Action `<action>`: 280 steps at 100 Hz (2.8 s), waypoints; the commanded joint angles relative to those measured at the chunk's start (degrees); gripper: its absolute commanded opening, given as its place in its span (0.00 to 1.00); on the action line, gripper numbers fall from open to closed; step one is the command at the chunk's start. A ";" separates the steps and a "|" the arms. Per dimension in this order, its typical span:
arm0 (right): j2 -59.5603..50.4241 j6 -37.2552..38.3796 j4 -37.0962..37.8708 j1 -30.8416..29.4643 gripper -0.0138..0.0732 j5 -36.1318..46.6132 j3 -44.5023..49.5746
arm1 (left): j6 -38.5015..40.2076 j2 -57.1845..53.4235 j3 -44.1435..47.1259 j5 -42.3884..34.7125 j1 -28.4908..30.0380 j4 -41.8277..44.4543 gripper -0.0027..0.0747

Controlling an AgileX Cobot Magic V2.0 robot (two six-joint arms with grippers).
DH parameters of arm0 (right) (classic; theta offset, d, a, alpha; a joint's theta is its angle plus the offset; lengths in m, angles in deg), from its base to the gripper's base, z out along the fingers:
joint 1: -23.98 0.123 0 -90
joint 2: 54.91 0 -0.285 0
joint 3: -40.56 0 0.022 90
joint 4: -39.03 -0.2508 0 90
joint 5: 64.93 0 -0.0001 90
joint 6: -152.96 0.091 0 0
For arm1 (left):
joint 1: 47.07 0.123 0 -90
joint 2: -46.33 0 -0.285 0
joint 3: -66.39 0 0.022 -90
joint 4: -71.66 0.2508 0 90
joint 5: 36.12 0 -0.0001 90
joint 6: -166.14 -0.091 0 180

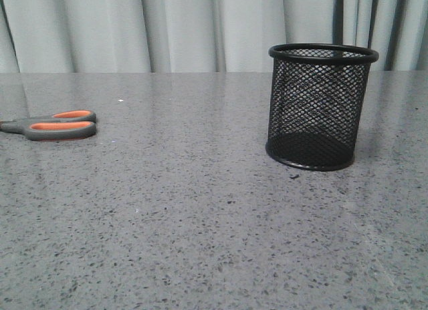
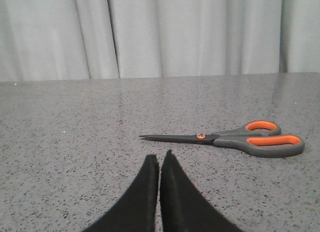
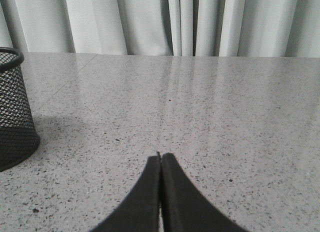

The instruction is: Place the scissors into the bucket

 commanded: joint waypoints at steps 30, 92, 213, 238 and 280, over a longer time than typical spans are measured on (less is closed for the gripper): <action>-1.09 -0.25 0.85 -0.30 0.08 5.15 1.40 | 0.48 -1.46 1.06 -4.22 0.13 -0.47 0.01; -1.09 -0.25 -11.61 -0.30 0.08 8.04 1.40 | 0.48 -1.46 1.06 -4.22 0.13 -13.46 0.01; 32.85 -4.37 -17.16 0.88 0.10 -27.76 -37.76 | -4.79 28.66 -44.36 35.67 0.13 -10.96 0.01; 35.52 -6.12 -18.42 3.39 0.30 -27.37 -39.40 | -9.83 32.11 -45.97 36.79 0.13 -18.56 0.01; 36.24 -6.12 -20.41 3.54 0.62 -27.47 -39.40 | -14.15 35.00 -46.18 39.02 0.13 -25.03 0.55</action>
